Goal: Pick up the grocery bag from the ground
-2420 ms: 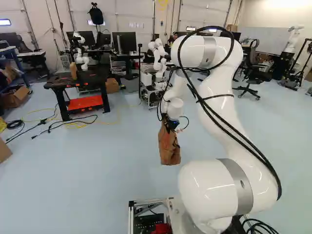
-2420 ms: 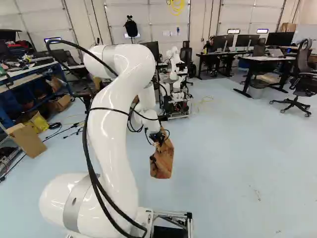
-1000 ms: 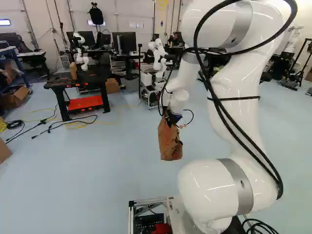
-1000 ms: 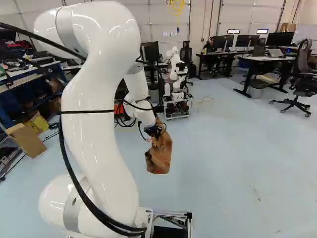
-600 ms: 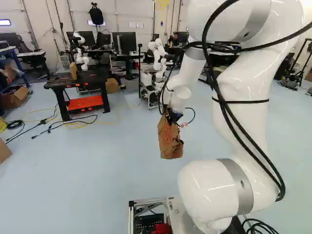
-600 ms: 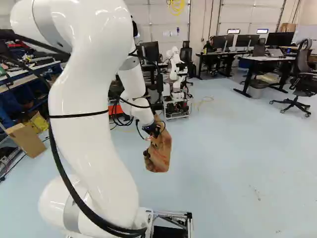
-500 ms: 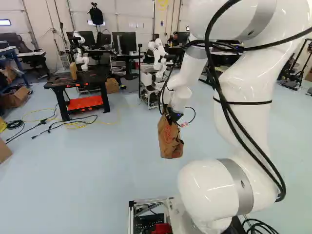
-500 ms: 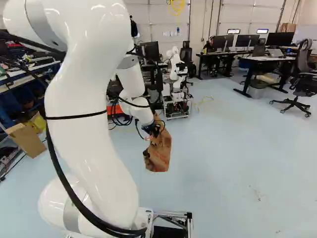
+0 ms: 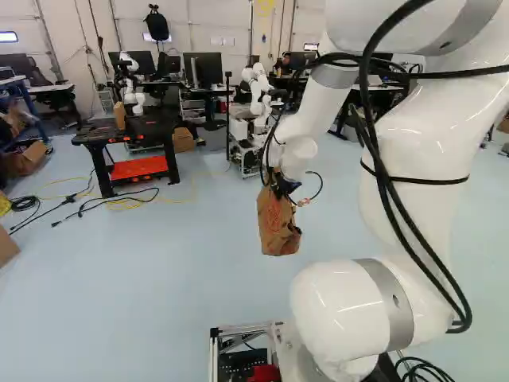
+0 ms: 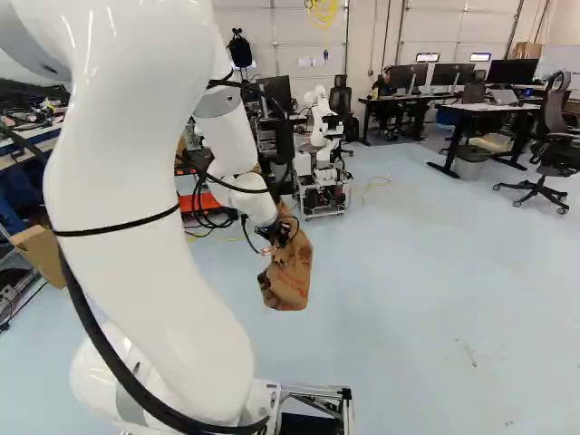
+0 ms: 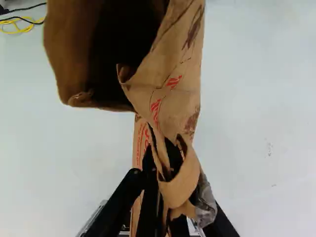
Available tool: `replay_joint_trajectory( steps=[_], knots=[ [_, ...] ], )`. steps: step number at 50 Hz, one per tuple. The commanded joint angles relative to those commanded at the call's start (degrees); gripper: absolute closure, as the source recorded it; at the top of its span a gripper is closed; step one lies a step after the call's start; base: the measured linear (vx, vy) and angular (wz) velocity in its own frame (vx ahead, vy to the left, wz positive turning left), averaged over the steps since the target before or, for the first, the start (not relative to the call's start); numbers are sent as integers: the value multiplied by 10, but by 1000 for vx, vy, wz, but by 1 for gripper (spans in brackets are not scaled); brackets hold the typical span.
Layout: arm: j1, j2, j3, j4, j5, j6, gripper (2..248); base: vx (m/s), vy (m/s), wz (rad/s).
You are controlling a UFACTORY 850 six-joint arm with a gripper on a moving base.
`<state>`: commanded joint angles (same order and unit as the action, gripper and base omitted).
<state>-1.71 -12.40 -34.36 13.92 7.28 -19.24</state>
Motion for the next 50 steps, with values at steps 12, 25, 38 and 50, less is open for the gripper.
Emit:
replay_joint_trajectory(
  steps=[12,25,38,50],
  knots=[
    [0,3,3,-1,4,2,229,0,0,0],
    [1,13,13,-6,19,9,229,0,0,0],
    [2,30,31,-15,46,21,229,0,0,0],
    [3,53,55,-26,79,36,229,0,0,0]
  ],
)
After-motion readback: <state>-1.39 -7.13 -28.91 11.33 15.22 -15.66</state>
